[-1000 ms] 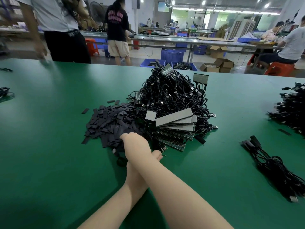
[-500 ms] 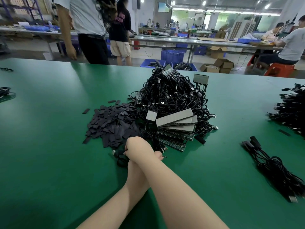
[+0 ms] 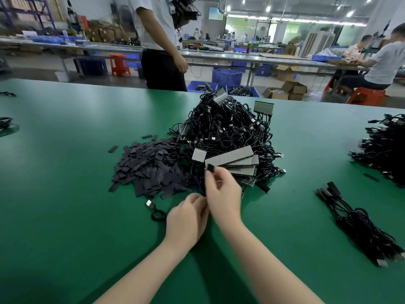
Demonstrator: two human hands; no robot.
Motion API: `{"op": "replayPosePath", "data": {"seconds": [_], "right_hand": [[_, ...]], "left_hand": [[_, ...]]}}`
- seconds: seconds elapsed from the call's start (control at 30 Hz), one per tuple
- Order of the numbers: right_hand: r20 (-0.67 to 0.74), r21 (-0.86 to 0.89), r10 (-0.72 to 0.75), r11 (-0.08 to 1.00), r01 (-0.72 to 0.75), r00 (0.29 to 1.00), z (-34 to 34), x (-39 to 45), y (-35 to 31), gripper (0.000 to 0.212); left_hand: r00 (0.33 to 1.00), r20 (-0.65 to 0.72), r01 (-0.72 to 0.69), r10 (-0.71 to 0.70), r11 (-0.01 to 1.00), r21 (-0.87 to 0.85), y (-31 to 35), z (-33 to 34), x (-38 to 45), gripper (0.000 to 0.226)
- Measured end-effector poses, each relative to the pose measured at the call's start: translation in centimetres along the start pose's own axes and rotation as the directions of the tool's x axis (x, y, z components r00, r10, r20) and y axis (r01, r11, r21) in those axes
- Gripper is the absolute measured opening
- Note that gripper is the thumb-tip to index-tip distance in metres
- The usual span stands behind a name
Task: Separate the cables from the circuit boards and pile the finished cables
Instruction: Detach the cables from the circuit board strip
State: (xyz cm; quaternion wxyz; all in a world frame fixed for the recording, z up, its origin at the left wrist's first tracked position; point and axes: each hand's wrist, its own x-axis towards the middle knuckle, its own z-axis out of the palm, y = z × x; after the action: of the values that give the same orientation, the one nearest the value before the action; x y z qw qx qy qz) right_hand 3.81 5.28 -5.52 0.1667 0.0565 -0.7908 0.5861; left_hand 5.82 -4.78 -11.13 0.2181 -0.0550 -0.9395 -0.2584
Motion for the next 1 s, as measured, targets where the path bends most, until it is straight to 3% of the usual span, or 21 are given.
{"op": "replayPosePath", "data": {"seconds": [0.1,0.23,0.4,0.6,1.0], "right_hand": [[-0.077,-0.009,0.118,0.993,-0.119,0.99,-3.6,0.0,2.5,0.02],[-0.01,0.044,0.23,0.972,-0.229,0.973,-5.5,-1.4,5.0,0.015],[-0.057,0.089,0.2,0.977,-0.194,0.978,-5.9,-1.9,6.4,0.031],[-0.015,0.205,0.244,0.95,-0.235,0.97,-6.1,-1.9,7.0,0.033],[0.121,0.249,0.261,0.926,-0.284,0.958,-6.6,-1.7,7.2,0.019]], "left_hand": [[0.999,-0.034,0.026,-0.03,0.993,-0.112,0.9,0.2,0.5,0.018],[0.997,0.069,0.063,-0.046,0.958,-0.281,2.4,0.7,1.0,0.023],[0.989,0.14,-0.014,0.049,0.971,-0.24,2.4,1.0,0.5,0.014],[0.993,0.106,-0.034,0.058,0.976,-0.215,2.1,1.1,0.3,0.032],[0.995,0.08,-0.046,0.065,0.974,-0.223,1.8,1.5,0.2,0.026]]}}
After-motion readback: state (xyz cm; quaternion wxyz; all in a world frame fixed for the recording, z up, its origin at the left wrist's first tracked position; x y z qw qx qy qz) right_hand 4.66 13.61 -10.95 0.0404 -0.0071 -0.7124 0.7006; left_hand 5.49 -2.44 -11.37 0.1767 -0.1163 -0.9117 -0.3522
